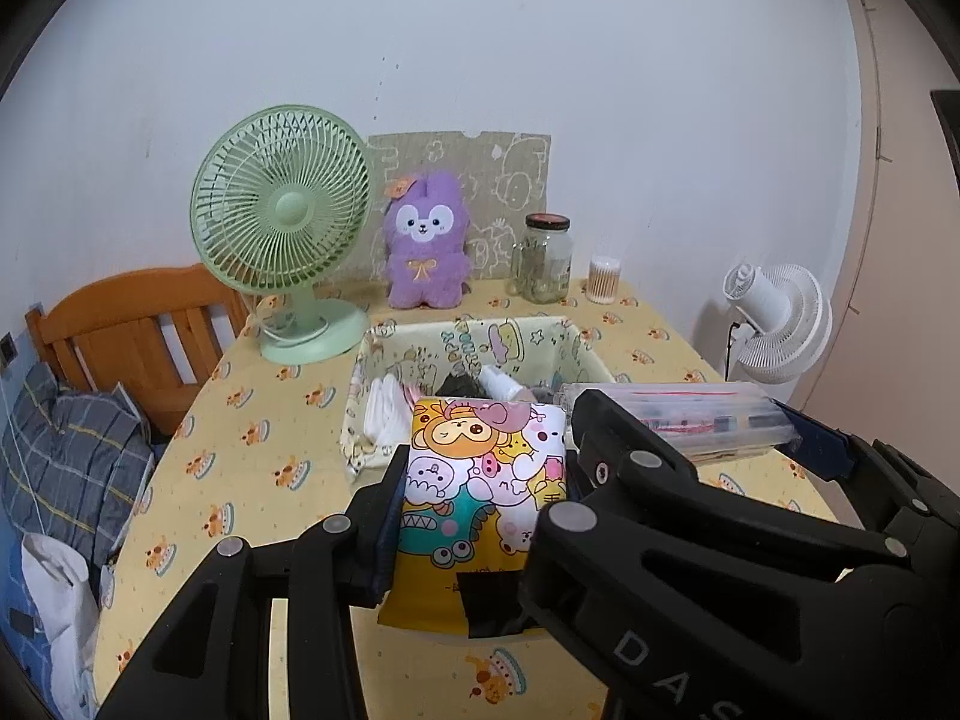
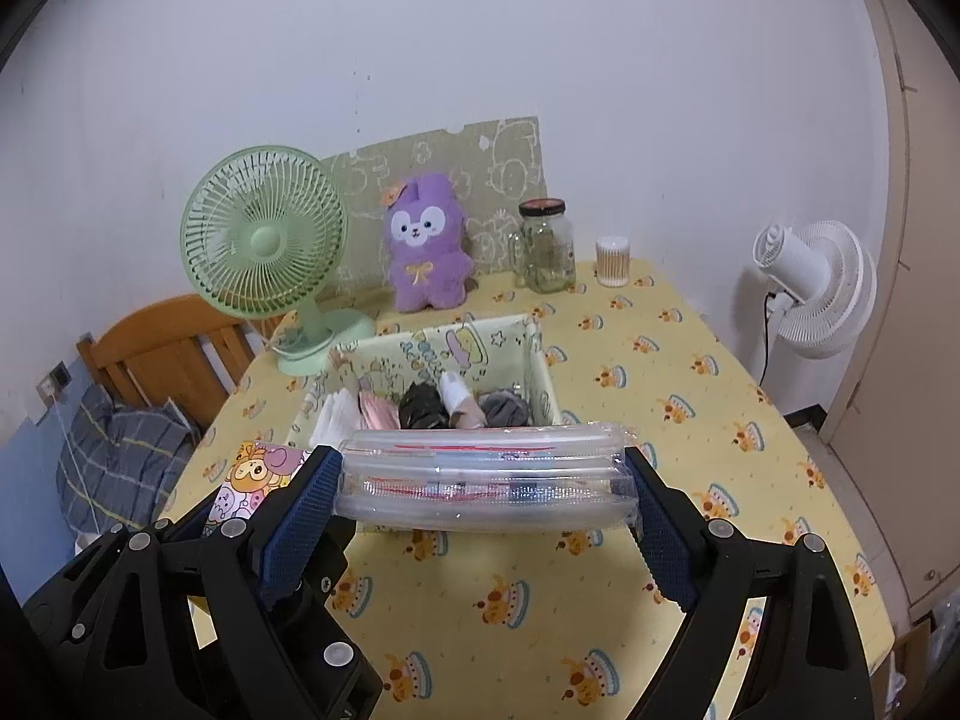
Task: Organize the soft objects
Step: 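Lift the sticker pack and pencil case and carry them over the box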
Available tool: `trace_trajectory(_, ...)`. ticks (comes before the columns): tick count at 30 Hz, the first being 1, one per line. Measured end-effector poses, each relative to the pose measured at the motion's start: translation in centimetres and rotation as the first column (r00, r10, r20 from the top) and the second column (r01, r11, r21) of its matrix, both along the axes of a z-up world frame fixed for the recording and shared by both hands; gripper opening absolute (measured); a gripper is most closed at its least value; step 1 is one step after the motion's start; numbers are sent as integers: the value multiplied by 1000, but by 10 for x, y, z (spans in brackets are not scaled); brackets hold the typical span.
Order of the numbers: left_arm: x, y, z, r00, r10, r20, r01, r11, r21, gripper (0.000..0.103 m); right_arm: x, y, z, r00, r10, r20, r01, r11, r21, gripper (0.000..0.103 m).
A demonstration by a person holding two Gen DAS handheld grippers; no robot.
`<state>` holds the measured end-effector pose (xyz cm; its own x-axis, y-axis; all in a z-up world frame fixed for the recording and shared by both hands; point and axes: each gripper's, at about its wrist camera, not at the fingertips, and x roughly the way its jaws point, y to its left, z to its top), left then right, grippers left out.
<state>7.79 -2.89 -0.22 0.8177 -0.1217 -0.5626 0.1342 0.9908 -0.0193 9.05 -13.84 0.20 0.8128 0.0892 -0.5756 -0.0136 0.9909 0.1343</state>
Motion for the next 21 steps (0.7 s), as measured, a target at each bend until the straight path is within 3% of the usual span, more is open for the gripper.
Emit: trace_trajectory(21, 33, 2, 13, 999, -2, 35, 2, 1000, -1, 47, 34, 1, 14, 999, -3, 37, 3, 1000, 1, 92)
